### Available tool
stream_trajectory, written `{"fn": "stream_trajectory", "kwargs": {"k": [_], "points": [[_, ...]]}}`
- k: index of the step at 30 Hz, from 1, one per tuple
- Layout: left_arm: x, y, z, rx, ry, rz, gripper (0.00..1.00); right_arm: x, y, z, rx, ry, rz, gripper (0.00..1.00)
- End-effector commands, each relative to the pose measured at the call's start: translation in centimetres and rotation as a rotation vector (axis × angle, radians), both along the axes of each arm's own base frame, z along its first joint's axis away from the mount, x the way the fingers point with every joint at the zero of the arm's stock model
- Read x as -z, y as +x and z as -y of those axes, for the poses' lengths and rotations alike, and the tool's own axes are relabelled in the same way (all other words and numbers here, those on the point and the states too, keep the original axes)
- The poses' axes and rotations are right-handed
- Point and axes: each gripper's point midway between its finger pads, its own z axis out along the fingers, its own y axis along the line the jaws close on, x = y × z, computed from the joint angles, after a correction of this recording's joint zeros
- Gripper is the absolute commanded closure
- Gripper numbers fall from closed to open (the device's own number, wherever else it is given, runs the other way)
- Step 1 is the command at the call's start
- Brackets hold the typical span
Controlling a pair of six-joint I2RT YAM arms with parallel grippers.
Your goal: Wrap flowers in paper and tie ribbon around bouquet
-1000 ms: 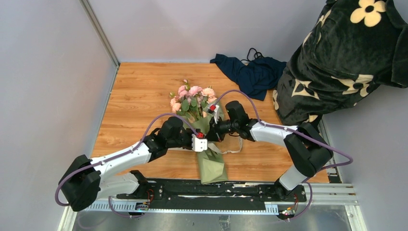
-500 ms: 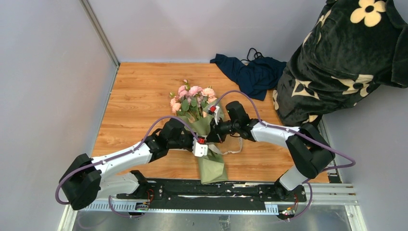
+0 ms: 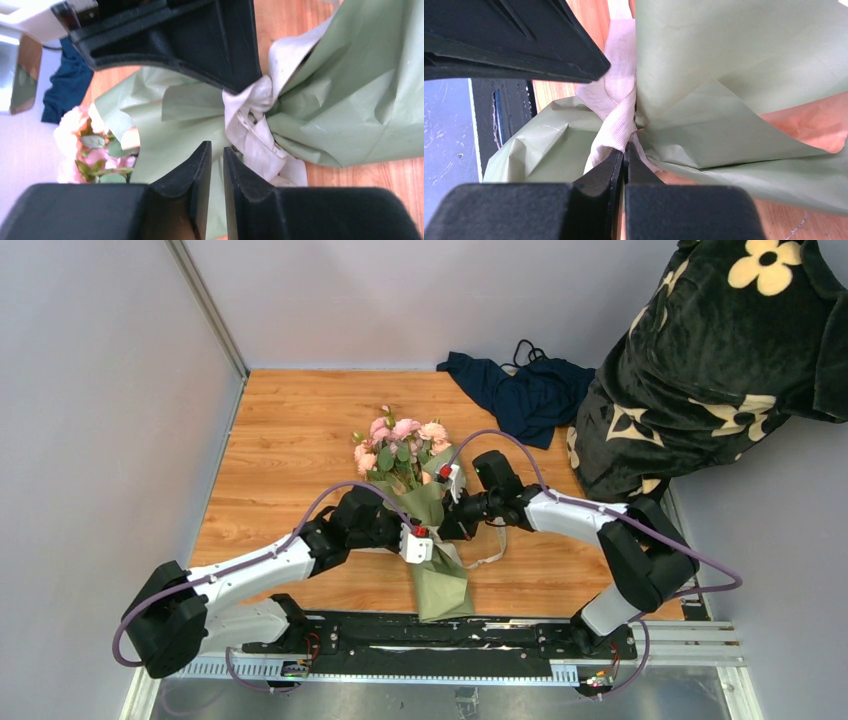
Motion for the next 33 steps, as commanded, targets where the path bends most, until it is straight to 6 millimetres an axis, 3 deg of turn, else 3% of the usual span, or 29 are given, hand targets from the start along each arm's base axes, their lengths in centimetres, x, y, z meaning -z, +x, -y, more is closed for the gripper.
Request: {"fn": "stream_trajectory", "kwargs": {"k": [1,7,14,19,22,26,28,33], "points": [[-2.3,-0.1,2.2,0.067,-0.083,0.012,0.7,-1.9,-0.1,-0.3,-0.037,0.058,0.027,1.0],[-0.2,0.2,2.7,0.087,-0.05,0.015,0.66,-2.2,-0.1,-0.4,-0.037,0.07,0.035,1.0],[0.0,0.4,3.4,0.077,-0.074,0.005,0.71,-2.2,-0.3,-0.5,-0.052,0.082,0.03,1.0],[0.4,0.1,3.3,0.085,-0.066,-0.001,1.0,-2.0,-0.3,-0.5,-0.049,0.078,0.029,0.98],[0.1,0.1,3.0,0.075,-0.071,0.014,1.0,-1.7,0.0,-0.3,-0.034,0.06,0.033,0.96],[-1.8,1.0,2.4,0.033,-0.081,0.063,1.0,-0.7,1.5,0.8,0.034,0.012,0.024,0.91],[-2.3,0.4,2.1,0.057,-0.066,0.057,1.0,-0.5,2.2,1.3,0.068,0.008,0.015,0.89],[-0.7,-0.9,1.3,0.092,-0.019,0.026,1.0,-1.0,3.0,1.2,0.092,0.023,0.026,0.86]]}}
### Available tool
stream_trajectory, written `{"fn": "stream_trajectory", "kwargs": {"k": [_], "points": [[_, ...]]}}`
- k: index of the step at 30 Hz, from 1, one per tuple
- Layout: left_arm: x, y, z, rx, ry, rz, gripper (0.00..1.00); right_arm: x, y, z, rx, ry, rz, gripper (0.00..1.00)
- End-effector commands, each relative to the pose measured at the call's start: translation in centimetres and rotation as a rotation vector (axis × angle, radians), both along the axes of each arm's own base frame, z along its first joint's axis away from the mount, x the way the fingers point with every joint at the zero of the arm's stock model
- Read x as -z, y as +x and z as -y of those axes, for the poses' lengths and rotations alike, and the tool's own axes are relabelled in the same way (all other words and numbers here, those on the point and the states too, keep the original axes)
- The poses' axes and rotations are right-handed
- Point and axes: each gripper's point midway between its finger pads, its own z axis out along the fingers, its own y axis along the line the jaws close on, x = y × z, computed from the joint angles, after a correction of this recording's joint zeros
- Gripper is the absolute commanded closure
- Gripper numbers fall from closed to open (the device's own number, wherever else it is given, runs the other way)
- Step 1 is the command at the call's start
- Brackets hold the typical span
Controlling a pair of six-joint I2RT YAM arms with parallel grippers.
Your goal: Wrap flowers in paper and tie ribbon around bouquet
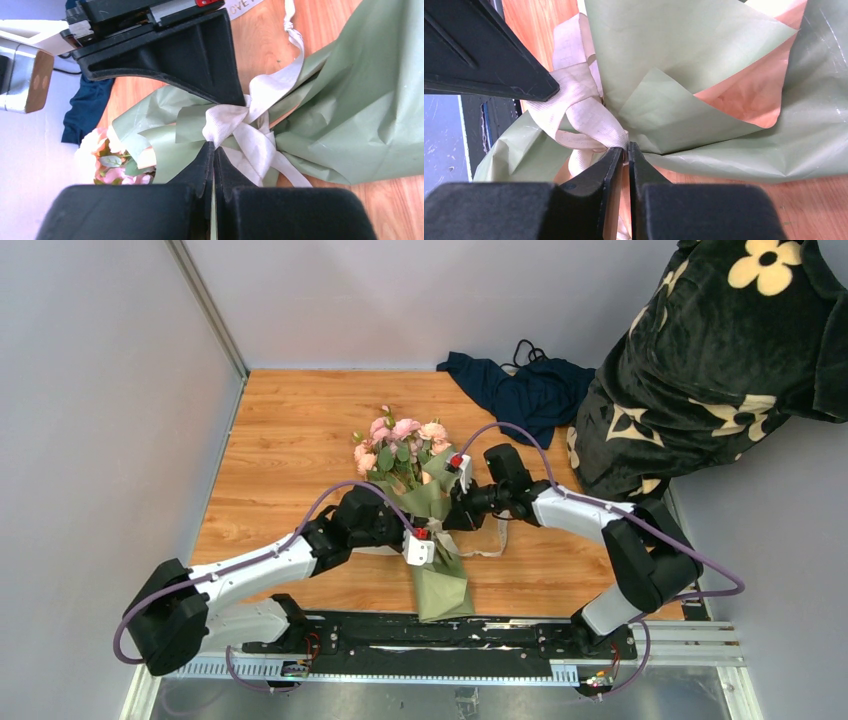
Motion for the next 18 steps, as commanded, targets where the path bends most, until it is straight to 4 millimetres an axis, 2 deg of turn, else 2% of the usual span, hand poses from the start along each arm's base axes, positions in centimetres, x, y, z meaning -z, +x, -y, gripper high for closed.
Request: {"fn": "stream_trajectory", "kwargs": {"k": [1,4,8,11,16,18], "points": [[1.1,-1.0,-0.5,0.03,0.037,-0.029,1.0,-0.3,1.1,0.0,0.034,0.003,0.007,0.86],[1.6,-1.4,-0.5,0.06,0.051,-0.026,1.0,-0.5,1.2,0.1,0.05,0.001,0.017,0.86],[3.1,-2.4,-1.2,0.133,0.12,0.002,1.0,-1.1,1.8,0.6,0.103,0.002,0.04,0.96],[3.5,-2.6,-1.4,0.152,0.137,0.007,1.0,-1.8,2.6,1.1,0.165,0.016,0.053,0.99],[3.9,-2.5,-1.9,0.134,0.161,0.005,1.0,-2.1,2.8,1.5,0.204,0.022,0.045,1.0],[3.7,-2.1,-2.3,0.093,0.169,0.0,0.68,-1.8,2.4,1.5,0.198,0.024,0.029,1.0]]}}
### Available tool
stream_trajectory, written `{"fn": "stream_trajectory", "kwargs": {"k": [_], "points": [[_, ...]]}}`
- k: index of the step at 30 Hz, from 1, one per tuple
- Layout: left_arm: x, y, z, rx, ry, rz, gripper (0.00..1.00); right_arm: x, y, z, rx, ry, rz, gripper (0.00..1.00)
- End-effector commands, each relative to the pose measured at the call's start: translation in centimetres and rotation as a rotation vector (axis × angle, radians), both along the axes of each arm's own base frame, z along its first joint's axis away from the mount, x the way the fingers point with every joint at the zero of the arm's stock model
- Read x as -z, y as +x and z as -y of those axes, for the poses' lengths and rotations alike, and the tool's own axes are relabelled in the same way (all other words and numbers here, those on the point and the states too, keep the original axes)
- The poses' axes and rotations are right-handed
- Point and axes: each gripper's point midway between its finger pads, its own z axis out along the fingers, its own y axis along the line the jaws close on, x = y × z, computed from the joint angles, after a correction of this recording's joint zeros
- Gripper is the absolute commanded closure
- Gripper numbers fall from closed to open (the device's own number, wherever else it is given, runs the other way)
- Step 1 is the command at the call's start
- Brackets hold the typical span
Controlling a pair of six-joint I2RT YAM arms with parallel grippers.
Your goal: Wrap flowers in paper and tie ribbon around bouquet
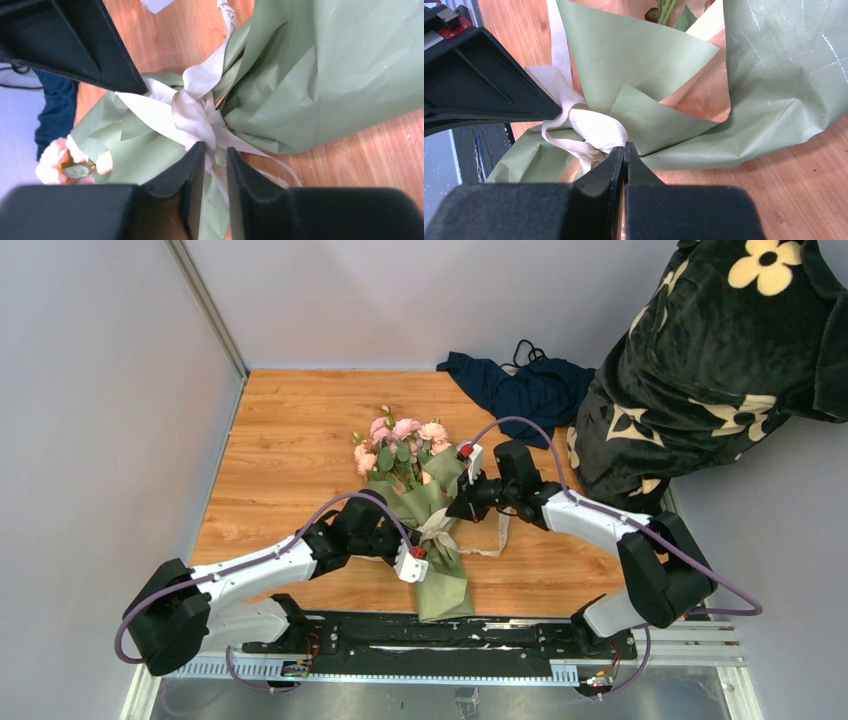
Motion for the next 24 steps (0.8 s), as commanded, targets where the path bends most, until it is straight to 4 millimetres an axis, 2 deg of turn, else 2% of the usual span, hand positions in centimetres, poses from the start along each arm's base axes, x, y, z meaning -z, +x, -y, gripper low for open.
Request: {"fn": "stream_trajectory", "kwargs": {"k": [1,2,5,6,9,11,12,14,19,21,24], "points": [[-0.2,0.1,-0.9,-0.032,0.026,0.0,0.6,0.5,-0.1,0.5,0.036,0.006,-0.027,1.0],[-0.5,0.1,-1.3,-0.046,0.036,-0.004,0.5,0.5,-0.2,0.4,0.032,0.009,-0.032,1.0],[-1.0,-0.2,-3.4,-0.069,0.088,-0.039,0.38,0.3,-0.4,0.2,0.023,0.018,-0.029,1.0],[-0.9,-0.3,-3.9,-0.077,0.1,-0.051,0.31,0.3,-0.4,0.2,0.022,0.019,-0.029,1.0],[0.6,-0.7,-6.0,-0.151,0.164,-0.136,0.2,0.4,-0.5,-0.1,0.014,0.019,-0.028,1.0],[1.7,-1.1,-6.5,-0.193,0.183,-0.194,0.11,0.4,-0.6,-0.2,0.011,0.022,-0.031,1.0],[2.0,-0.9,-6.4,-0.214,0.173,-0.204,0.09,0.4,-0.7,-0.3,0.009,0.024,-0.03,1.0],[2.2,-0.2,-6.0,-0.269,0.144,-0.219,0.09,0.3,-0.7,-0.4,0.005,0.026,-0.028,1.0],[2.6,-0.1,-5.2,-0.239,0.117,-0.215,0.11,0.1,-0.7,-0.3,0.011,0.026,-0.021,1.0],[2.7,0.4,-4.9,-0.26,0.098,-0.212,0.22,0.2,-0.7,-0.3,0.011,0.026,-0.023,1.0],[2.6,0.7,-4.7,-0.263,0.082,-0.198,0.5,0.2,-0.8,-0.2,0.012,0.026,-0.023,1.0]]}}
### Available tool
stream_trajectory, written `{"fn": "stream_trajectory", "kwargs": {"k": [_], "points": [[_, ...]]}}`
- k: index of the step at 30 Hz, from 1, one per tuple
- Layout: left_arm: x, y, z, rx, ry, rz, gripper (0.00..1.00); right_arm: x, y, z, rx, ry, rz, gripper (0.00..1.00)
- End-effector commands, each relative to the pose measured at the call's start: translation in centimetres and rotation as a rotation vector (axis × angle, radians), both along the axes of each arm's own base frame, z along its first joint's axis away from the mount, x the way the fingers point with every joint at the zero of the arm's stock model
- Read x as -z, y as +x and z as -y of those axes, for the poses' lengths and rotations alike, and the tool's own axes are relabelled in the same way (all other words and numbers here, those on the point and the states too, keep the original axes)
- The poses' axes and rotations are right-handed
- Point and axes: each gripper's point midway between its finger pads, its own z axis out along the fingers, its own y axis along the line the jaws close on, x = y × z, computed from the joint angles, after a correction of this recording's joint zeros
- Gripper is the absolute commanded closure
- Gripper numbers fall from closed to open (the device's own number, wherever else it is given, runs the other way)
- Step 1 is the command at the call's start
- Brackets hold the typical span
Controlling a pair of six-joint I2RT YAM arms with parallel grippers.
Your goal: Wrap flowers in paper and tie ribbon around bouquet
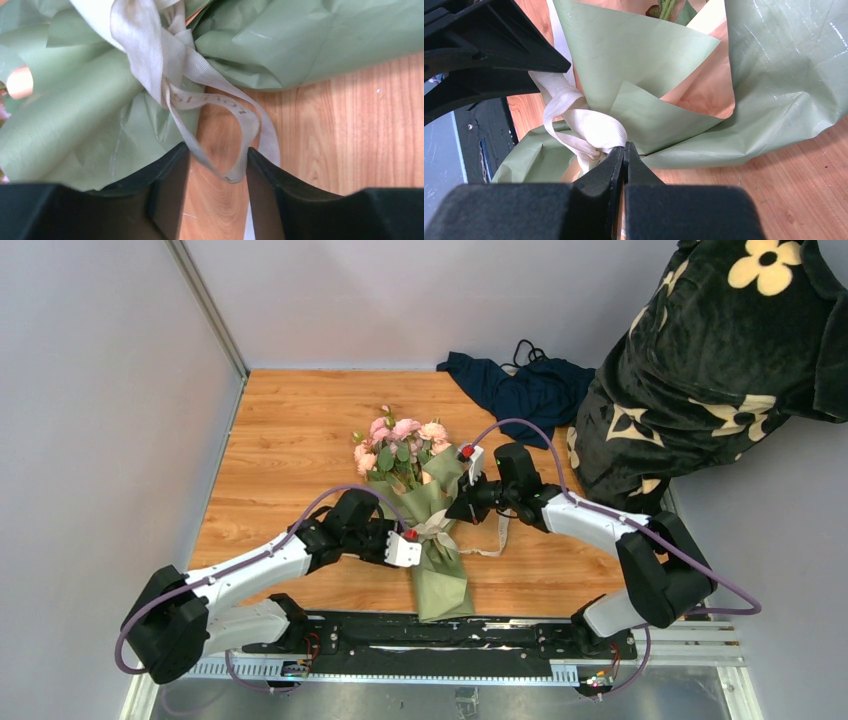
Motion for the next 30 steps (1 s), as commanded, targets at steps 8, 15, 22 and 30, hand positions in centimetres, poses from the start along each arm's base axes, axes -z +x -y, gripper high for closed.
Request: {"fn": "stream_trajectory", "kwargs": {"k": [8,15,22,30], "points": [[1.1,1.5,-3.2,-0.054,0.109,0.077,1.0,2.4,0.5,4.2,0.209,-0.079,-0.085,1.0],[3.7,2.2,-11.1,-0.209,0.248,0.02,1.0,8.2,-1.9,13.8,0.605,-0.082,-0.345,1.0],[5.1,2.1,-14.4,-0.294,0.279,0.024,1.0,9.0,-2.6,16.6,0.741,-0.084,-0.456,1.0],[6.1,2.0,-17.3,-0.333,0.308,0.039,1.0,9.2,-2.7,17.9,0.798,-0.08,-0.476,1.0]]}}
